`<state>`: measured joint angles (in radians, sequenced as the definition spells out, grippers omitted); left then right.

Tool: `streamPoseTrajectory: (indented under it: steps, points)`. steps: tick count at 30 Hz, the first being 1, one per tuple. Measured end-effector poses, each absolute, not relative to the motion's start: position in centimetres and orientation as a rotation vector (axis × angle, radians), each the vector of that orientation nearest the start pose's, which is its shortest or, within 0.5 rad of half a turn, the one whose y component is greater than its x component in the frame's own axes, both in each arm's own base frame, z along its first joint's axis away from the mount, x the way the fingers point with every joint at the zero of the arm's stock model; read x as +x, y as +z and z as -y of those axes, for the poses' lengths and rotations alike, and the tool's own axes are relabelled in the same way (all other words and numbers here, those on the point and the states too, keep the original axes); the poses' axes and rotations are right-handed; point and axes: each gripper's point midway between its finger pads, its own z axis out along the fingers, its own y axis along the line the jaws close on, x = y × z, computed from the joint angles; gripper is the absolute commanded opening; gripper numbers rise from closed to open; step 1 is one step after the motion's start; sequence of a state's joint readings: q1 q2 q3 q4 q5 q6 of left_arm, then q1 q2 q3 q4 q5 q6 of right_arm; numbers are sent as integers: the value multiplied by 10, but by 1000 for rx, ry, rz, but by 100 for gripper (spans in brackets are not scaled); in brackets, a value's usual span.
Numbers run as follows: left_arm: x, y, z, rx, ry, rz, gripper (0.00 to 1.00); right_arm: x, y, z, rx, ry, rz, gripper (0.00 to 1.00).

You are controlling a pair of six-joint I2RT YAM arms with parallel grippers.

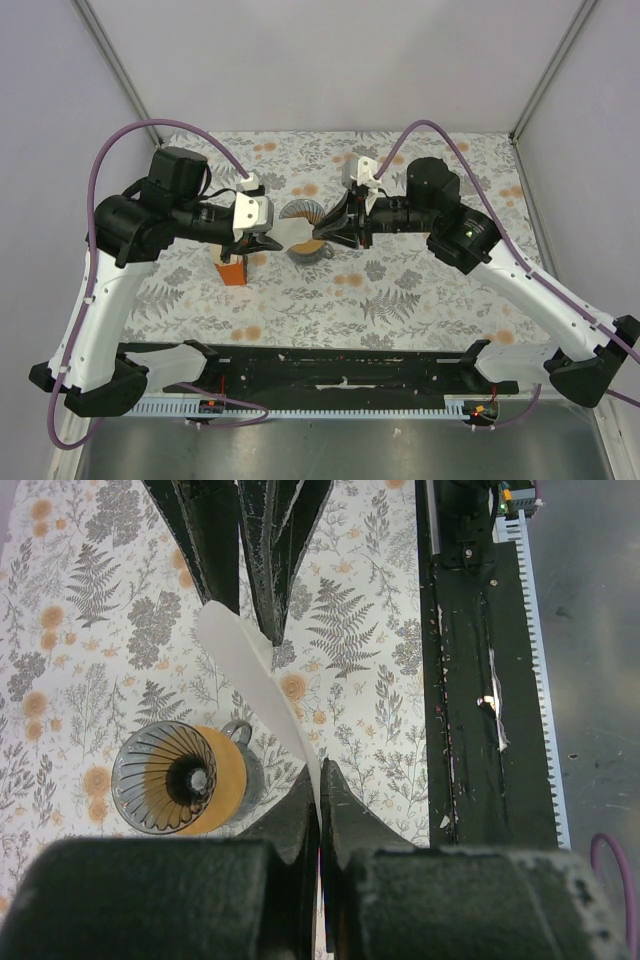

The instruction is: Place the coffee filter in the dripper

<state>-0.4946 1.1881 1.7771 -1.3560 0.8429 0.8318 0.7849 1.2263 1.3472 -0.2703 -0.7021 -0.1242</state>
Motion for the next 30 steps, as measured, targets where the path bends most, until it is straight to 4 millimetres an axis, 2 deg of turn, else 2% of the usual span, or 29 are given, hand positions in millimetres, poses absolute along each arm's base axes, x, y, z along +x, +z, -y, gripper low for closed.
streamPoseTrajectory:
  steps: [6, 13, 25, 30]
  points:
    - [146, 376, 205, 1616, -784, -1413, 2, 187, 383, -337, -1239, 1074, -1305, 31]
    - [146, 376, 205, 1616, -785, -1413, 2, 181, 387, -338, -1265, 1101, -1275, 35]
    - [146, 376, 205, 1619, -787, -1411, 2, 187, 383, -349, -1304, 1117, -1259, 38]
    - [145, 376, 206, 1620, -787, -1410, 2, 182, 385, -352, -1331, 1145, -1220, 38]
